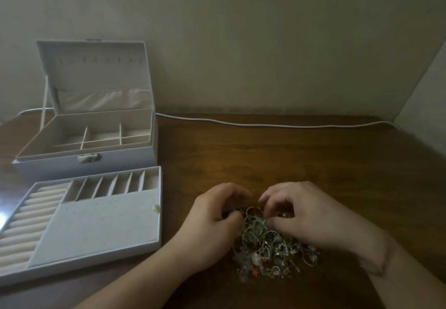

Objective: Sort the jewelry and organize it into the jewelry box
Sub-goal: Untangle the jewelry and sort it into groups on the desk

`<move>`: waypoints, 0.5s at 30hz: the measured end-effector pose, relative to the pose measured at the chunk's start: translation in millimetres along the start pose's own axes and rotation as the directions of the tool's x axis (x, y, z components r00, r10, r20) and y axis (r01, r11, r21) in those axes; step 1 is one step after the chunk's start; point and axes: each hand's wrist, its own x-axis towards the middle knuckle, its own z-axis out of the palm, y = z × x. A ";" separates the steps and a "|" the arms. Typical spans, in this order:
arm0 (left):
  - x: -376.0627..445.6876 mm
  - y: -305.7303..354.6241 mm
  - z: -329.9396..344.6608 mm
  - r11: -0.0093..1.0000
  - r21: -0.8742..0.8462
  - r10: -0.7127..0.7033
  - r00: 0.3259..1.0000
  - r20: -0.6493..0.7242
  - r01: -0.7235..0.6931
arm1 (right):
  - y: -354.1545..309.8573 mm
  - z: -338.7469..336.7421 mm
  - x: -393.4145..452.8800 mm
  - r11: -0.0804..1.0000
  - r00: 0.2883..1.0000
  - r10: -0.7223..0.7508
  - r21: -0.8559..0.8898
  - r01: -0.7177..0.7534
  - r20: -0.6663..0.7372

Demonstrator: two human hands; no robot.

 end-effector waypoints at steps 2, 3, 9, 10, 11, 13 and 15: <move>1.0 -1.4 0.4 1.000 -0.019 0.021 1.000 -0.006 -0.021 | 0.4 2.4 -1.8 0.997 0.996 -0.034 0.062 0.039 -0.086; 1.7 -2.4 0.9 0.999 -0.030 0.036 0.999 -0.001 -0.036 | 1.2 1.5 -2.7 0.991 0.990 -0.052 0.112 0.067 -0.133; 2.2 1.8 5.2 0.973 -0.216 0.107 0.990 0.095 -0.085 | -8.0 -4.8 -7.7 0.809 0.911 -0.092 0.503 0.304 -0.403; 2.2 3.1 6.7 0.969 -0.225 0.127 0.988 0.087 -0.104 | -9.9 -2.9 -6.6 0.762 0.892 -0.077 0.551 0.340 -0.445; 1.8 4.3 8.4 0.965 -0.226 0.150 0.986 0.069 -0.131 | -11.9 -0.2 -4.9 0.727 0.874 -0.057 0.580 0.368 -0.483; 2.4 5.4 11.4 0.959 -0.229 0.180 0.983 0.028 -0.169 | -14.3 6.0 -0.9 0.679 0.847 -0.005 0.620 0.393 -0.531; 2.9 6.3 13.2 0.951 -0.257 0.173 0.985 -0.012 -0.170 | -15.3 9.2 1.1 0.641 0.831 0.037 0.651 0.406 -0.555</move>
